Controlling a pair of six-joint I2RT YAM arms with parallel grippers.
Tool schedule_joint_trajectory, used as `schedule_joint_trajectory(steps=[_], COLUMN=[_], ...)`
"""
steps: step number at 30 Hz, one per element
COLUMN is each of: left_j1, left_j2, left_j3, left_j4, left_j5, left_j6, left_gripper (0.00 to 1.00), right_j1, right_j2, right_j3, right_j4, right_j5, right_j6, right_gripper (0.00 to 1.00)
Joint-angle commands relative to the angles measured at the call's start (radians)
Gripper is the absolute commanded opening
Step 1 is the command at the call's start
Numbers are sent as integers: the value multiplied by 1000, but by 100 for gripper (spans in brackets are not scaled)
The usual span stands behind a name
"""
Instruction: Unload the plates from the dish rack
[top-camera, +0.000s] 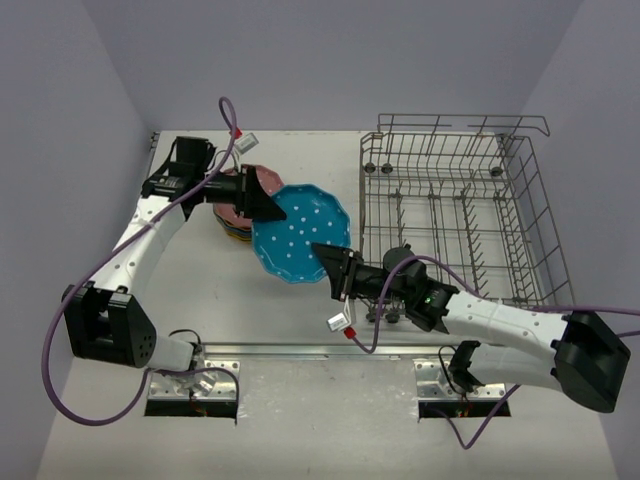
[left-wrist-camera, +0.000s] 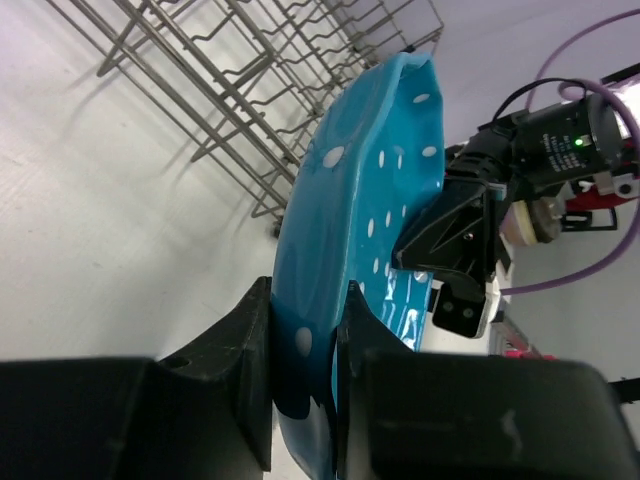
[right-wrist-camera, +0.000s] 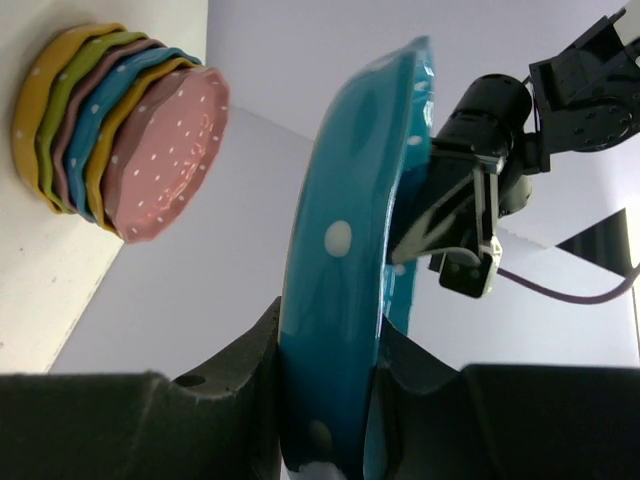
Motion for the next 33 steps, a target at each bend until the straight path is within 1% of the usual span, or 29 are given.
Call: schedule_joint_trajectory(steps=[1, 3, 4, 6, 7, 9, 10, 12, 14, 16, 18, 21, 23, 25, 27, 32, 33], left_j1=[-19, 18, 39, 93, 119, 181, 201, 248, 262, 272, 272, 273, 273, 273, 275, 275, 278], left_j2=[-20, -17, -13, 3, 15, 50, 50, 82, 110, 140, 160, 203, 222, 251, 282, 320, 331], left_j3=[-15, -20, -20, -11, 9, 70, 71, 119, 146, 176, 189, 197, 198, 205, 214, 221, 222], left_j4=[39, 64, 82, 117, 121, 124, 124, 157, 181, 186, 191, 215, 229, 234, 240, 269, 276], left_j5=[73, 89, 95, 86, 62, -2, -3, -101, -155, -277, -341, -404, -440, -462, -492, -540, -549], left_j6=[39, 0, -26, -74, -87, -98, -110, -159, -185, -182, -178, -168, -167, -164, -165, -163, -162], left_gripper=[0, 0, 0, 0, 0, 0, 0, 0, 0, 0, 0, 0, 0, 0, 0, 0, 0], right_j1=[3, 3, 3, 2, 2, 2, 2, 1, 1, 0, 0, -1, -24, -66, -103, -153, -160], right_j2=[-6, -8, -12, -22, -28, -37, -43, -65, -77, -103, -115, -138, -150, -162, -166, -190, -189], right_j3=[111, 121, 125, 129, 129, 125, 125, 123, 125, 131, 143, 195, 262, 322, 349, 392, 403], right_j4=[222, 186, 172, 147, 139, 127, 126, 99, 79, 31, -9, -121, -219, -343, -423, -514, -560], right_j5=[74, 108, 126, 166, 185, 219, 236, 281, 323, 384, 438, 568, 613, 632, 643, 645, 644], right_j6=[3, 16, 22, 35, 42, 59, 67, 103, 122, 180, 224, 364, 507, 587, 681, 776, 814], right_gripper=[34, 68, 81, 96, 99, 99, 99, 99, 99, 99, 99, 99, 99, 99, 99, 99, 99])
